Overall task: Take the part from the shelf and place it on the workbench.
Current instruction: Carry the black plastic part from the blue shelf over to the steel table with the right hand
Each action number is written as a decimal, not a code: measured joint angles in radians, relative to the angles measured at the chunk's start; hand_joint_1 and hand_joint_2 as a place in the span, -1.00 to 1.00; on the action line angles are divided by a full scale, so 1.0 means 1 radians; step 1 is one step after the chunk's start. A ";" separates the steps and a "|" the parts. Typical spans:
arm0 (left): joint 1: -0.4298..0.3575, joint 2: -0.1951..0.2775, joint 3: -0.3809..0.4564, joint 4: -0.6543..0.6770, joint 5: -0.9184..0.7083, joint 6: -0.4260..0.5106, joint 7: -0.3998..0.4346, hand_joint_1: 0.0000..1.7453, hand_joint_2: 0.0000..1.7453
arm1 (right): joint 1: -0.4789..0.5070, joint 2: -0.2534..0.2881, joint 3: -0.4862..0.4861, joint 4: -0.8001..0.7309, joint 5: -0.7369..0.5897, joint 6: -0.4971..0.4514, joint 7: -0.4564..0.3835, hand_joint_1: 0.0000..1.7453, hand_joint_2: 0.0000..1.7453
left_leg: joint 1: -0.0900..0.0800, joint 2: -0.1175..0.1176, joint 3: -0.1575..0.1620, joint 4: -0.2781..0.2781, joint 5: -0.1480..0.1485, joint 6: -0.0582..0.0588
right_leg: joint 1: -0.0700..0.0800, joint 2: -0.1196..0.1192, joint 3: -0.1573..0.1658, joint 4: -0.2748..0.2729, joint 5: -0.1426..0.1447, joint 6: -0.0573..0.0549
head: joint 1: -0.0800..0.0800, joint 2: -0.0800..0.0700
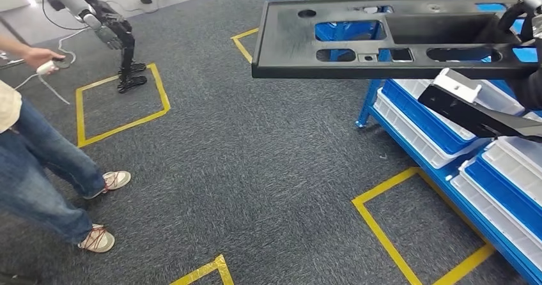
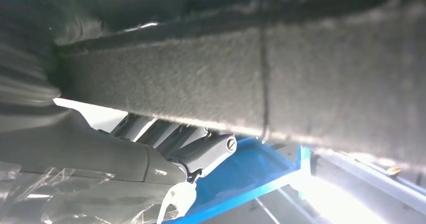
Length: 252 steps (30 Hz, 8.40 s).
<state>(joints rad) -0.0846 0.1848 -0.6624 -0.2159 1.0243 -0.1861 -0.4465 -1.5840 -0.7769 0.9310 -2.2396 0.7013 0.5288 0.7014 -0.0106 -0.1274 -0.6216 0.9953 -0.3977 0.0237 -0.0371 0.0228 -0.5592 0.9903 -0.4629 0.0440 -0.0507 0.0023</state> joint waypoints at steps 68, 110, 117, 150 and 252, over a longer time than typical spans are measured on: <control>-0.032 0.006 0.005 0.004 -0.026 0.000 -0.004 -1.00 1.00 | 0.082 -0.078 -0.049 -0.045 -0.001 0.018 -0.002 1.00 1.00 | -0.002 0.121 -0.126 0.248 -0.077 0.008 | 0.015 -0.079 -0.010 0.022 -0.017 -0.018 | -0.002 0.000; -0.051 0.020 -0.004 0.004 -0.079 0.012 0.029 -1.00 1.00 | 0.053 -0.064 0.003 -0.065 -0.013 0.025 -0.001 1.00 1.00 | -0.031 0.125 0.053 -0.051 0.011 0.064 | 0.014 -0.045 -0.055 0.191 -0.127 0.004 | 0.000 -0.001; -0.048 0.014 -0.006 0.004 -0.080 0.011 0.028 -1.00 1.00 | 0.053 -0.066 0.018 -0.066 -0.022 0.024 -0.001 1.00 1.00 | -0.005 0.020 0.052 -0.022 -0.010 0.033 | -0.012 0.023 -0.039 0.057 -0.001 0.038 | 0.001 -0.001; -0.049 0.017 -0.009 0.003 -0.061 0.000 0.001 -1.00 1.00 | 0.086 -0.074 0.020 -0.067 -0.017 0.026 0.000 1.00 1.00 | -0.008 0.080 0.062 -0.017 -0.032 0.023 | -0.002 -0.016 -0.046 0.029 0.021 0.013 | -0.001 -0.001; -0.117 -0.023 -0.085 -0.008 -0.217 -0.033 0.100 -1.00 1.00 | 0.027 0.225 0.342 0.211 -0.050 0.009 -0.065 1.00 1.00 | 0.027 0.121 -0.082 0.188 -0.060 -0.030 | -0.018 -0.016 -0.033 -0.003 0.035 -0.004 | -0.004 -0.003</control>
<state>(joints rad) -0.2015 0.1618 -0.7476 -0.2243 0.8075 -0.2193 -0.3463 -1.5570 -0.5522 1.2726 -2.0291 0.6513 0.5376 0.6363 0.0167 -0.0067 -0.7035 1.1834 -0.4580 -0.0063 -0.0550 0.0064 -0.5918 0.9869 -0.4276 0.0397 -0.0545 -0.0004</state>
